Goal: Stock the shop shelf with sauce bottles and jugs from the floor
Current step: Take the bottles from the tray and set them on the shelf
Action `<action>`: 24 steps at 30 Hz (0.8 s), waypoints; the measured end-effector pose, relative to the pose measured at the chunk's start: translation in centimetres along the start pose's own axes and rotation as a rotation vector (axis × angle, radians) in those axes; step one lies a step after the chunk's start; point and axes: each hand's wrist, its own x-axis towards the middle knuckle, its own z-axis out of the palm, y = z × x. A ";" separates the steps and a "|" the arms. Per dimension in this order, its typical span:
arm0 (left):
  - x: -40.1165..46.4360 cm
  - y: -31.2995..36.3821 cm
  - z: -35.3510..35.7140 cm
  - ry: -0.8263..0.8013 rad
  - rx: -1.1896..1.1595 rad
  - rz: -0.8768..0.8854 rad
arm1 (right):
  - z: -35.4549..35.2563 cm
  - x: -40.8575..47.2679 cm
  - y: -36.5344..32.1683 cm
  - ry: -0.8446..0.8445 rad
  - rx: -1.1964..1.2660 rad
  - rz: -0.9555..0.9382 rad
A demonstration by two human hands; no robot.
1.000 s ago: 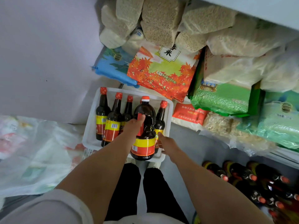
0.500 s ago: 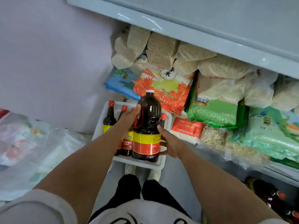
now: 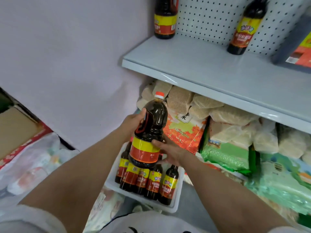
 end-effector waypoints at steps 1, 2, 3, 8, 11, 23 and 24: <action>-0.4 1.0 -0.7 0.001 0.017 0.032 | 0.8 0.0 -1.2 0.012 -0.049 -0.037; -0.8 2.0 -1.4 -0.002 0.040 0.067 | 1.5 0.0 -2.3 0.030 -0.097 -0.076; -1.2 3.0 -2.1 0.001 0.054 0.102 | 2.3 0.0 -3.4 0.046 -0.145 -0.116; -2.9 8.2 -4.6 0.075 0.009 0.249 | 5.3 -1.2 -9.3 0.100 -0.268 -0.356; -3.5 12.0 -5.0 0.111 -0.051 0.349 | 6.1 -2.7 -13.5 0.120 -0.281 -0.523; -3.0 25.9 0.8 -0.004 -0.442 0.542 | 0.3 -9.1 -28.8 0.220 -0.382 -0.909; -2.4 26.3 1.7 -0.034 -0.451 0.541 | -0.6 -9.3 -29.4 0.222 -0.390 -0.915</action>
